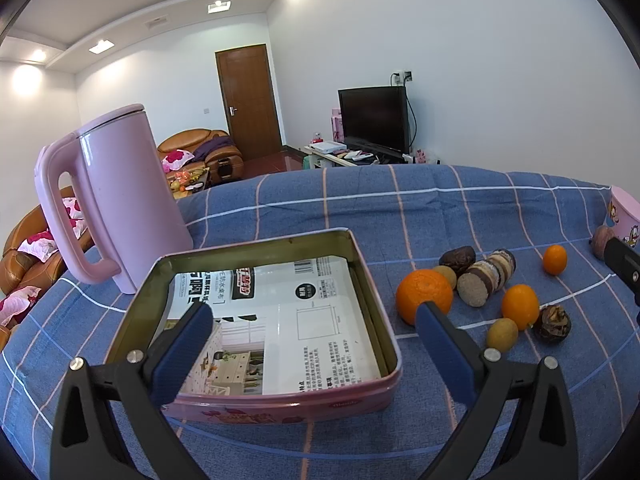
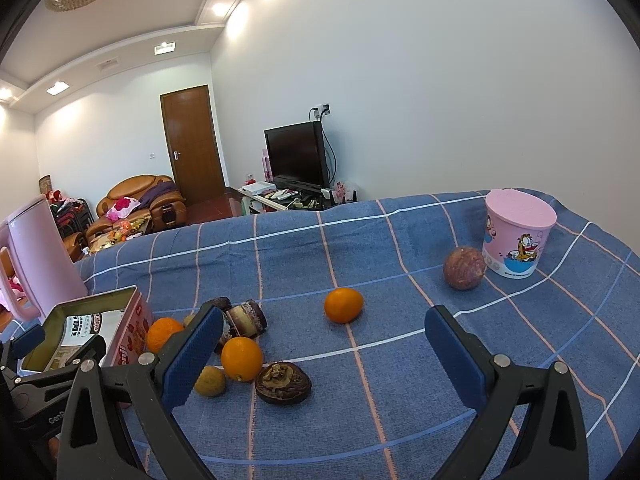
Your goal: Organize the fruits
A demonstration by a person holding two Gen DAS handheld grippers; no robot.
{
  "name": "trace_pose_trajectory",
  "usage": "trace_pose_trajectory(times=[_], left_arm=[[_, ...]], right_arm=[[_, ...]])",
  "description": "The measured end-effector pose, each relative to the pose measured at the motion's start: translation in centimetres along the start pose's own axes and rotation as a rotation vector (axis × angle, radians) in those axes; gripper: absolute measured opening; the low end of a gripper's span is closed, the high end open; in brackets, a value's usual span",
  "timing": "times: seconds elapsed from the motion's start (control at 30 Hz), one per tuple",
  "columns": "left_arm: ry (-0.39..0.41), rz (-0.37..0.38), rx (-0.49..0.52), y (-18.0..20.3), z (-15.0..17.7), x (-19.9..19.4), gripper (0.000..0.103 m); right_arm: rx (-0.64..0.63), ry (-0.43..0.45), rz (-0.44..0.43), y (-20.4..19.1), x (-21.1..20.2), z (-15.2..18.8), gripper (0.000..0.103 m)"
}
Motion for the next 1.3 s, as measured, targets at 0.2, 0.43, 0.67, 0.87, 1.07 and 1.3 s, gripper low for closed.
trace_pose_trajectory(times=[0.2,0.43,0.67,0.87,1.07,1.3], left_arm=[[0.0,0.0,0.0,-0.02,-0.01,0.0,0.103],[0.0,0.0,0.0,-0.03,0.0,0.0,0.103],[-0.001,0.0,0.0,-0.04,0.0,0.01,0.103],[-0.001,0.0,-0.001,-0.06,0.0,0.01,0.103],[-0.002,0.0,-0.001,-0.05,0.03,-0.05,0.103],[-0.004,0.0,-0.003,-0.04,0.12,-0.05,0.103]], right_arm=[[0.0,-0.003,0.001,0.14,0.08,0.13,0.102],[-0.001,-0.003,0.002,0.15,0.07,0.13,0.102],[0.009,-0.001,-0.001,0.2,0.07,0.1,0.102],[0.008,-0.006,0.0,0.16,0.13,0.12,0.102],[0.007,-0.018,-0.007,0.0,0.28,0.29,0.102],[0.01,-0.027,-0.002,0.27,0.35,0.27,0.102]])
Point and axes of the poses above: each gripper's, at about its wrist camera, not at the fingertips, and x roughly the way its jaws point, y to its right, z to its underside, the point moved 7 cm from there along x, roughly the way its jaws point, and after that the axes turned 11 degrees about y, right-handed, at the moved point
